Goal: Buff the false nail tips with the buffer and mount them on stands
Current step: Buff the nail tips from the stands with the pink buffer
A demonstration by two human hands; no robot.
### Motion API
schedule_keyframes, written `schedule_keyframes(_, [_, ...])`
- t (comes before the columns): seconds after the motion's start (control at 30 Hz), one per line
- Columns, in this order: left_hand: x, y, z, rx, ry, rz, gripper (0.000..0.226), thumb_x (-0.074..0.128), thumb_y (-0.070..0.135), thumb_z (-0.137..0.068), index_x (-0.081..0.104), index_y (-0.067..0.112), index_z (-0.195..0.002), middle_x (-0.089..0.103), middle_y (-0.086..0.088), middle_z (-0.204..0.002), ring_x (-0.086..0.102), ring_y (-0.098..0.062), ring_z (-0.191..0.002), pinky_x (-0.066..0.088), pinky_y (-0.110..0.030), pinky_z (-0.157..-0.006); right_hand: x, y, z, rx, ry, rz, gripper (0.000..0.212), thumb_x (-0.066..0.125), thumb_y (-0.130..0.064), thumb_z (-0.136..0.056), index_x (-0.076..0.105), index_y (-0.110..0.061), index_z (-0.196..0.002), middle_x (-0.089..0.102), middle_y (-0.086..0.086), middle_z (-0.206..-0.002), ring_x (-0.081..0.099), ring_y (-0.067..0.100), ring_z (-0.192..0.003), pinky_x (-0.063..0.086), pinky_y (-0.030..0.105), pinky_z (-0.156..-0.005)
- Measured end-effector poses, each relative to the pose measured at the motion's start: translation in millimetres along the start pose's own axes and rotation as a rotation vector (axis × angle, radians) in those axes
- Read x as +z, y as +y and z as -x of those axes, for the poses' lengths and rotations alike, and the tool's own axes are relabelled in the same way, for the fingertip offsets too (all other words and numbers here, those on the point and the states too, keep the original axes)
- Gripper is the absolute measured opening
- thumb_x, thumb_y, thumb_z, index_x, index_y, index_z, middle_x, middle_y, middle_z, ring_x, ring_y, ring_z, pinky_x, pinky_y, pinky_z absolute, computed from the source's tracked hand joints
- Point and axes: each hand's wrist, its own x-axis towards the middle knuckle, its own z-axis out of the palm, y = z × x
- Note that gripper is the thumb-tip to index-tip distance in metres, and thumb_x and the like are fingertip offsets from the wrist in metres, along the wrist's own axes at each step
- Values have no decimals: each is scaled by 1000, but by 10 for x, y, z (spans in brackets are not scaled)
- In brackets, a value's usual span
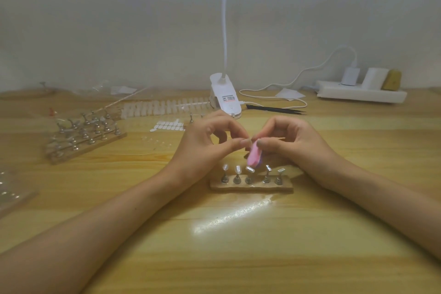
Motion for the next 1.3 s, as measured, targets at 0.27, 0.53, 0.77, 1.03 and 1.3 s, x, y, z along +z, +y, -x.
schedule_keyframes(0.27, [7, 6, 0, -13, -11, -4, 12, 79, 12, -80, 71, 21, -75, 66, 5, -85, 56, 3, -71, 40, -7, -61, -2, -4, 6, 5, 23, 36, 16, 77, -22, -77, 67, -13, -84, 76, 14, -90, 76, 31, -84, 62, 38, -70])
schedule_keyframes(0.53, [3, 3, -2, -23, -7, 4, 11, 80, 14, -79, 72, 21, -74, 66, 7, -84, 56, 2, -70, 39, -7, -61, 6, -14, -1, -14, 71, 8, 12, 76, -21, -76, 68, -14, -81, 76, 13, -90, 75, 27, -82, 61, 32, -69])
schedule_keyframes(0.77, [4, 10, 1, -37, -3, 20, 12, 80, 13, -79, 72, 22, -74, 67, 5, -86, 56, 3, -69, 40, -6, -62, 12, -18, 5, -6, 50, 16, 19, 75, -22, -77, 65, -9, -86, 75, 13, -92, 75, 28, -82, 60, 30, -67])
schedule_keyframes(1.03, [2, -3, 3, -39, -2, 25, 12, 80, 15, -78, 72, 23, -74, 67, 7, -85, 56, 2, -69, 39, -7, -61, -6, -5, -6, -18, 125, -30, 20, 74, -22, -77, 64, -8, -87, 75, 16, -92, 75, 29, -84, 61, 35, -74])
schedule_keyframes(1.3, [4, 4, 2, -15, 8, 13, 14, 80, 13, -78, 72, 24, -74, 65, 11, -82, 56, 3, -70, 39, -6, -61, -21, 5, -19, 2, 131, -78, 21, 70, -19, -80, 61, -3, -90, 76, 15, -89, 75, 25, -82, 60, 31, -74])
